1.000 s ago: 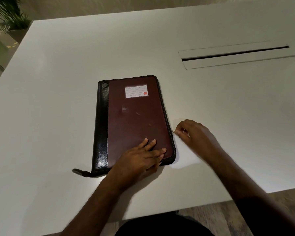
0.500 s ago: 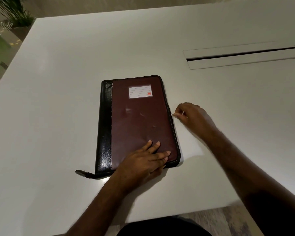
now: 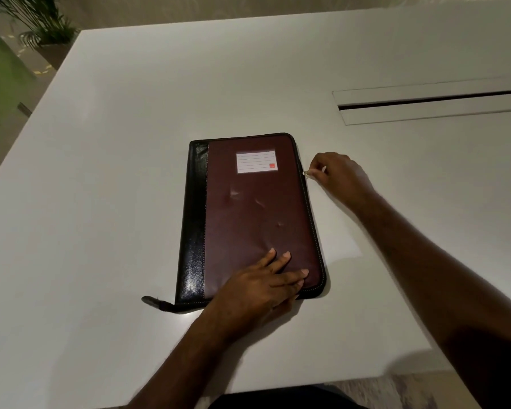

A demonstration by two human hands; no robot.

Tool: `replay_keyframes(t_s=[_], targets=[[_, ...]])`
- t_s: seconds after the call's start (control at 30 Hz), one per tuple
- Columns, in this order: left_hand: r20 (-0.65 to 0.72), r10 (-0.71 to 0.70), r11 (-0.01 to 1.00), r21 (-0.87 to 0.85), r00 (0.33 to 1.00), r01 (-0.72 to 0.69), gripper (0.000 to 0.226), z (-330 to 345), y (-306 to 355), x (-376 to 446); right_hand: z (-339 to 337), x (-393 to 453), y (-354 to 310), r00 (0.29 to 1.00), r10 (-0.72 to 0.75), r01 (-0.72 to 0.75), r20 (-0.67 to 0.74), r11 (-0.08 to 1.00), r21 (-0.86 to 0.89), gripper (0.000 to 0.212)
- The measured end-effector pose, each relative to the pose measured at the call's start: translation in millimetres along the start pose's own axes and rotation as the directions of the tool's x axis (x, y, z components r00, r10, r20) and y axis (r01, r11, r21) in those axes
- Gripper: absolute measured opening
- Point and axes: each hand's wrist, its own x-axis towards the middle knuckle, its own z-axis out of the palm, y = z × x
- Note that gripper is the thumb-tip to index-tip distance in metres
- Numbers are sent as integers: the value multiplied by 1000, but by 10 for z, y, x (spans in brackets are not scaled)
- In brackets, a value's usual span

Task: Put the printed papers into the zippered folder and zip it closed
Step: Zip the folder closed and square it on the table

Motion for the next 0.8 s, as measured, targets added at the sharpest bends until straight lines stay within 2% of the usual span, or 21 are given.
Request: replay_keyframes(t_s=[0.53,0.67,0.8], targets=[[23,-1,1000,4,1000,1,18,-65,25,24,34,787,-44,999,48,-48,-21,999,-2,20],[13,-4,1000,22,1000,4,19,-84,40,39,59,942,-116,999,45,-45,-7,999,-5,14],[59,-6,1000,4,998,6,20,-98,15,32,89,1003,-122,999,36,-36,-3,999,27,12]])
